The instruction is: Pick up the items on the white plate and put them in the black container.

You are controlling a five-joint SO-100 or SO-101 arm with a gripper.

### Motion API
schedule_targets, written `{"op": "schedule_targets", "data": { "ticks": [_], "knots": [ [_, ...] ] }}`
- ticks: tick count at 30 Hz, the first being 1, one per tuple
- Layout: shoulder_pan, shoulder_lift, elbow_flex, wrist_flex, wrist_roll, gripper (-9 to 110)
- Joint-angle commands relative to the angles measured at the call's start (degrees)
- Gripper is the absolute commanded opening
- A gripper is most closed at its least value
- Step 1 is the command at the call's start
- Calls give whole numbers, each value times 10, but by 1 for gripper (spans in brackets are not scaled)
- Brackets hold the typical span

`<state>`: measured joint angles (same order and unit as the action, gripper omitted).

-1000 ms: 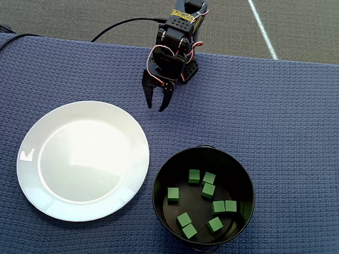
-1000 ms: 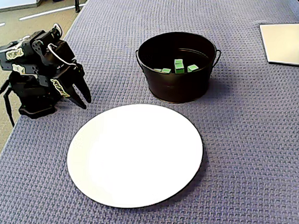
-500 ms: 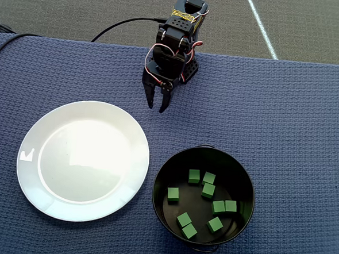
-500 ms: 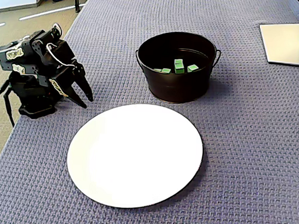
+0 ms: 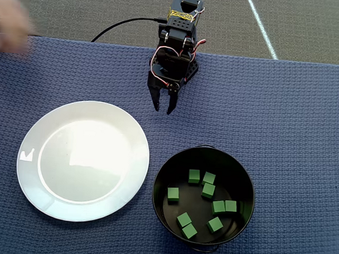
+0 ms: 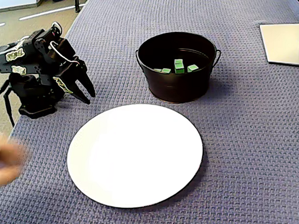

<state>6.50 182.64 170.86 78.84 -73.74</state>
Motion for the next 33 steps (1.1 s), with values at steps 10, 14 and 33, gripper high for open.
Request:
{"op": "schedule_targets", "data": {
  "ticks": [10, 14, 33],
  "knots": [
    [-7, -5, 8, 74, -11, 4],
    [-18, -5, 8, 74, -13, 4],
    [-34, -5, 8, 71, -70, 5]
  ]
}}
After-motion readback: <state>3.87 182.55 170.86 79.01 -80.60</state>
